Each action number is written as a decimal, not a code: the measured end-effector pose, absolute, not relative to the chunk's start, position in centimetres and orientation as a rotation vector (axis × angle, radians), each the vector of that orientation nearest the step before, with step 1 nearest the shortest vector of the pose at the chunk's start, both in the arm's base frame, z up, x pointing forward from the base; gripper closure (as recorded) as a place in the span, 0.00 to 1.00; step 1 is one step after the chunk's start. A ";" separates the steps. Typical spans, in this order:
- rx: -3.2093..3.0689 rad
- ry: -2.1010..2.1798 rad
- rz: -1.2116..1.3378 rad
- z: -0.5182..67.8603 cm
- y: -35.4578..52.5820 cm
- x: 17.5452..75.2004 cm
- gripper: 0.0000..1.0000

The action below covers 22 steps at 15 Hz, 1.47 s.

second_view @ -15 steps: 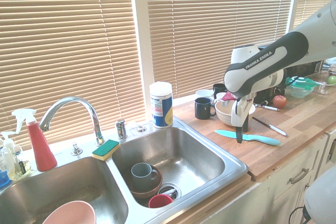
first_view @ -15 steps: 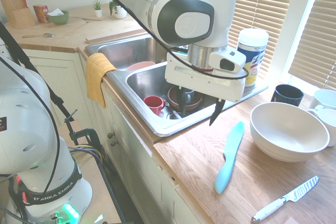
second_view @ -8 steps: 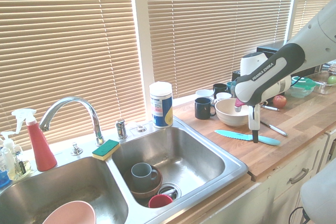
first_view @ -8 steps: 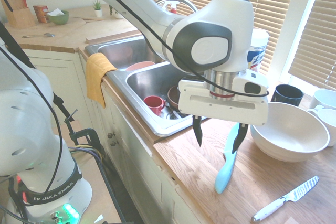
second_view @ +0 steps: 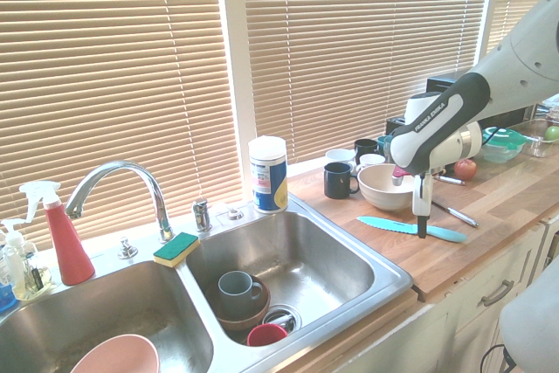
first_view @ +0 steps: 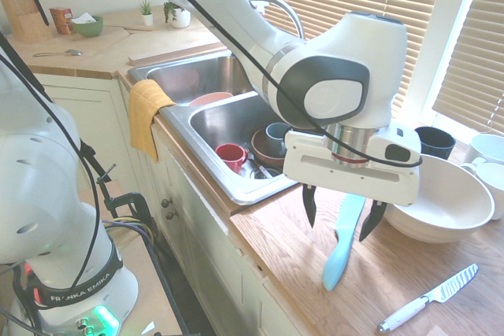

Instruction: Put the knife into the sink

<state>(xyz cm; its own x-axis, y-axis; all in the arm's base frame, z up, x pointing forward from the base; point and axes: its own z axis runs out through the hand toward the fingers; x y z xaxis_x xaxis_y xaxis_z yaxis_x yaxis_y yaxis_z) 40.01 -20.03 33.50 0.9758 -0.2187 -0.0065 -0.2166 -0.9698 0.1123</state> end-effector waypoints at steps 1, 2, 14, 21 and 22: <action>3.013 -0.332 -0.030 33.2 -20.1 40.2 0.00; 3.014 -0.330 -0.033 32.8 -20.1 40.3 0.00; 3.038 -0.359 -0.025 31.3 -20.7 40.8 1.00; 3.036 -0.405 -0.026 31.3 -21.8 40.3 1.00; 3.036 -0.407 -0.026 31.3 -21.8 40.2 1.00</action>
<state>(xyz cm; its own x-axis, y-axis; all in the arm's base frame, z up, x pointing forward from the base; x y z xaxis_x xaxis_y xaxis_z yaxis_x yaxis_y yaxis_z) 40.24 -21.81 31.33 0.9647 -0.2634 -0.0065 -0.2621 -0.9617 0.0798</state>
